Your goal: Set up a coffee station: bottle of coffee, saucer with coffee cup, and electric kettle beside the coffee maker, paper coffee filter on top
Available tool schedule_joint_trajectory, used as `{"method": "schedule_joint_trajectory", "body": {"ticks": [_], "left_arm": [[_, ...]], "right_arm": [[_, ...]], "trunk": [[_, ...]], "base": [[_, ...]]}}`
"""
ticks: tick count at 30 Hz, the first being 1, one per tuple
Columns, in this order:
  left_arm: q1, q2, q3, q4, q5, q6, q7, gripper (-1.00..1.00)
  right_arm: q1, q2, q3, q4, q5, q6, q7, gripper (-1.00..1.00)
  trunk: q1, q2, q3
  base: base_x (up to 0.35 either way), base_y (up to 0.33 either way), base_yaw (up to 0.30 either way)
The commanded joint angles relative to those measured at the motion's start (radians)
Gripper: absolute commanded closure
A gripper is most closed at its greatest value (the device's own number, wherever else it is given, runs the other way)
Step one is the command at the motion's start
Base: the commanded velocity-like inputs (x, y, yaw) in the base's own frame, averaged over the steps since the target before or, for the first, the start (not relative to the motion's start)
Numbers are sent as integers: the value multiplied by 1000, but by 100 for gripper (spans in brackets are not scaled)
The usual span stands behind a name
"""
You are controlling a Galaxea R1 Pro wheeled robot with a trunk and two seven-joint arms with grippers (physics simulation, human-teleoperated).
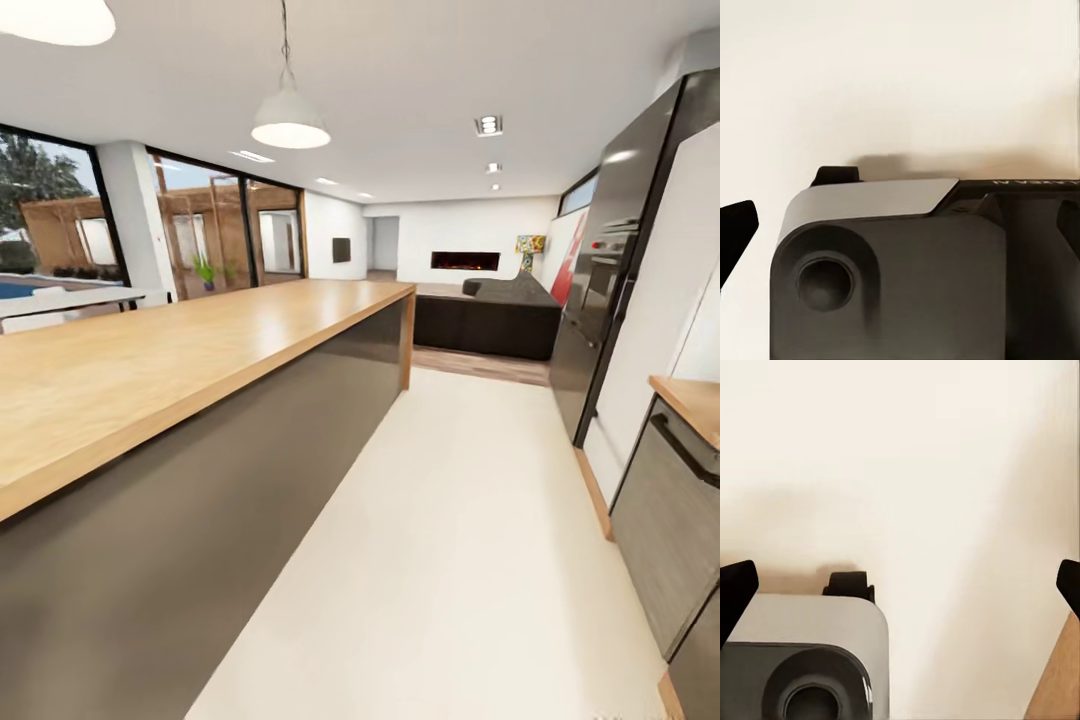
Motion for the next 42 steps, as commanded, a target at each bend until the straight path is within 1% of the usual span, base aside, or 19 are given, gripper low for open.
{"method": "schedule_joint_trajectory", "body": {"ticks": [1, 42], "left_arm": [[1, 0, 1, -2, 0, -1, 0, -100], [1, 0, 1, -2, -1, -1, 0, -100]], "right_arm": [[-1, 0, 0, 1, 0, -3, 0, -100], [-1, 0, 0, 2, 1, -3, 0, -100]], "trunk": [[0, 0, 0], [0, 0, 19]], "base": [[0, 0, -242], [0, 0, -242]]}}
